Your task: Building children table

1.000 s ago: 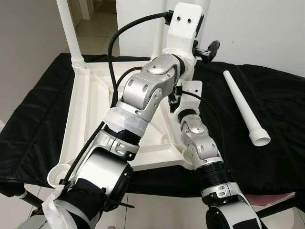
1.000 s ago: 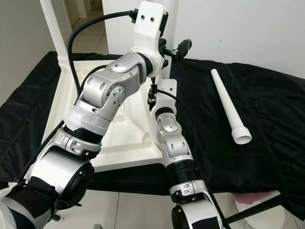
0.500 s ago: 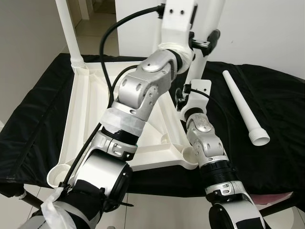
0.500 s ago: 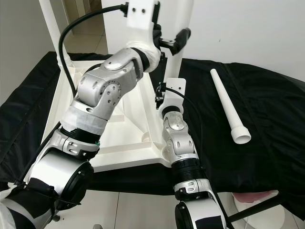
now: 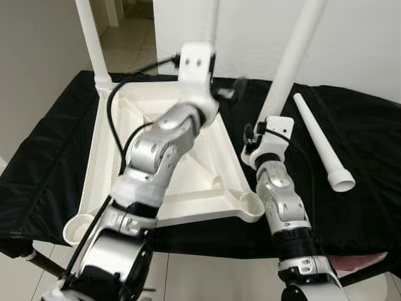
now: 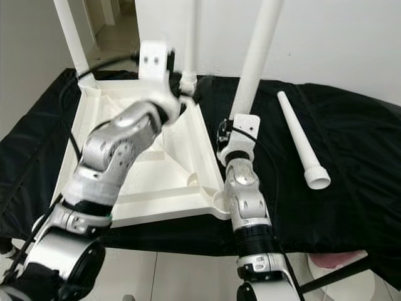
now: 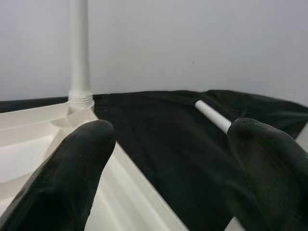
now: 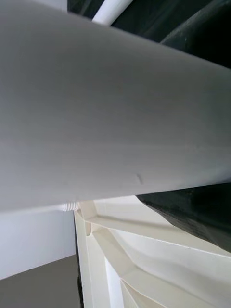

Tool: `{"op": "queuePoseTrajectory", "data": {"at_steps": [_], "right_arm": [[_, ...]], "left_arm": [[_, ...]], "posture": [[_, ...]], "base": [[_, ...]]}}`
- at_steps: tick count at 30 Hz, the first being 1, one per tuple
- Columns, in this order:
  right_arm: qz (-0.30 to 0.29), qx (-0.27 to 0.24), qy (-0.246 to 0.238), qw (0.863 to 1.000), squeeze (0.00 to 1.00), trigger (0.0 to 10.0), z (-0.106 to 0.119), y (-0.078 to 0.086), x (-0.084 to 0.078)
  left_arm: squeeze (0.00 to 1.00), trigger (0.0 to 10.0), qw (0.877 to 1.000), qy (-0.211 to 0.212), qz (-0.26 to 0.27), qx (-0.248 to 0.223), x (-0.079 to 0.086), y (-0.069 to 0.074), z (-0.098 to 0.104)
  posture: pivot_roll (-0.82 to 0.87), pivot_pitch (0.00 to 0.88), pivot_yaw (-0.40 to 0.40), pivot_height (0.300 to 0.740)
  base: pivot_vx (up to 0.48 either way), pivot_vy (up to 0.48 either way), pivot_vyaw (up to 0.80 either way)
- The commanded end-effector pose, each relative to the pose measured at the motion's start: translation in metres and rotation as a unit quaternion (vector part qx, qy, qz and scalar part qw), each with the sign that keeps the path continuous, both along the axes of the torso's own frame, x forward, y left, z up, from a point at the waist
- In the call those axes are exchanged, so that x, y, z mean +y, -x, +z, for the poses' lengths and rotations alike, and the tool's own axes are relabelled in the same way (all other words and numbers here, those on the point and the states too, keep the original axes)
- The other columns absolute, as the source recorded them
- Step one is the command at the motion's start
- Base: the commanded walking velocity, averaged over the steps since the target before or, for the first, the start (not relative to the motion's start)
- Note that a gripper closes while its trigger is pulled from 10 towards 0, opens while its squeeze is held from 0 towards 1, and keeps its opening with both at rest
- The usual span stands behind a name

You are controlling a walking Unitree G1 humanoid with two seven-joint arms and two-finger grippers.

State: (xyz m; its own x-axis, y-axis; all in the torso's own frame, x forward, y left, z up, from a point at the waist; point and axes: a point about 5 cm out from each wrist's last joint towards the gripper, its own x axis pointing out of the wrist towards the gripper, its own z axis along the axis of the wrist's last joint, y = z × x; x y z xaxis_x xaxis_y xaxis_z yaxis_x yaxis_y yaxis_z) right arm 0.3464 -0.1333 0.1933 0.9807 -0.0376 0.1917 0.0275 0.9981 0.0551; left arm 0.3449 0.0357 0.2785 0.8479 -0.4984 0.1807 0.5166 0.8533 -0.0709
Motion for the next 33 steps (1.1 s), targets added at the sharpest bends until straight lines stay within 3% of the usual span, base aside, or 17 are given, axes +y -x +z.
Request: {"op": "queuePoseTrajectory", "data": {"at_steps": [1,4,8,20,25,29,33], "right_arm": [[0.009,-0.021,-0.001,1.000,0.00,10.0,0.005,0.004,-0.002],[0.014,-0.023,0.002,1.000,0.00,10.0,0.004,0.007,-0.004],[0.049,-0.037,0.003,0.998,0.00,10.0,0.002,0.020,-0.008],[0.091,-0.049,0.013,0.995,0.00,10.0,-0.007,0.044,-0.008],[0.118,-0.046,0.016,0.992,0.00,10.0,-0.013,0.056,-0.005],[0.134,-0.038,0.022,0.990,0.00,10.0,-0.018,0.062,-0.005],[0.161,-0.024,0.038,0.986,0.00,10.0,-0.028,0.070,-0.006]], "left_arm": [[0.00,10.0,0.997,-0.020,-0.068,-0.027,-0.007,0.008,0.000],[0.00,10.0,0.997,-0.029,-0.067,-0.018,-0.004,0.009,-0.008],[0.00,10.0,0.992,-0.096,-0.072,-0.031,0.002,0.021,-0.037],[0.00,10.0,0.989,-0.119,-0.081,-0.029,0.004,0.036,-0.062],[0.00,10.0,0.985,-0.132,-0.092,-0.056,0.006,0.045,-0.071],[0.00,10.0,0.979,-0.154,-0.114,-0.072,0.009,0.053,-0.080],[0.00,10.0,0.975,-0.150,-0.157,-0.048,0.013,0.061,-0.089]], "posture": [[0.06,0.018,-0.015,0.740],[0.06,0.019,-0.015,0.740],[0.06,0.026,-0.015,0.740],[0.06,0.045,-0.012,0.740],[0.05,0.055,-0.009,0.740],[0.05,0.062,-0.009,0.740],[0.05,0.071,-0.011,0.740]], "base": [[0.000,0.000,0.00],[0.000,0.000,0.00],[0.000,0.000,0.00],[0.000,0.000,0.00],[0.000,0.000,0.00],[0.000,0.000,0.00],[0.000,0.000,0.00]]}}
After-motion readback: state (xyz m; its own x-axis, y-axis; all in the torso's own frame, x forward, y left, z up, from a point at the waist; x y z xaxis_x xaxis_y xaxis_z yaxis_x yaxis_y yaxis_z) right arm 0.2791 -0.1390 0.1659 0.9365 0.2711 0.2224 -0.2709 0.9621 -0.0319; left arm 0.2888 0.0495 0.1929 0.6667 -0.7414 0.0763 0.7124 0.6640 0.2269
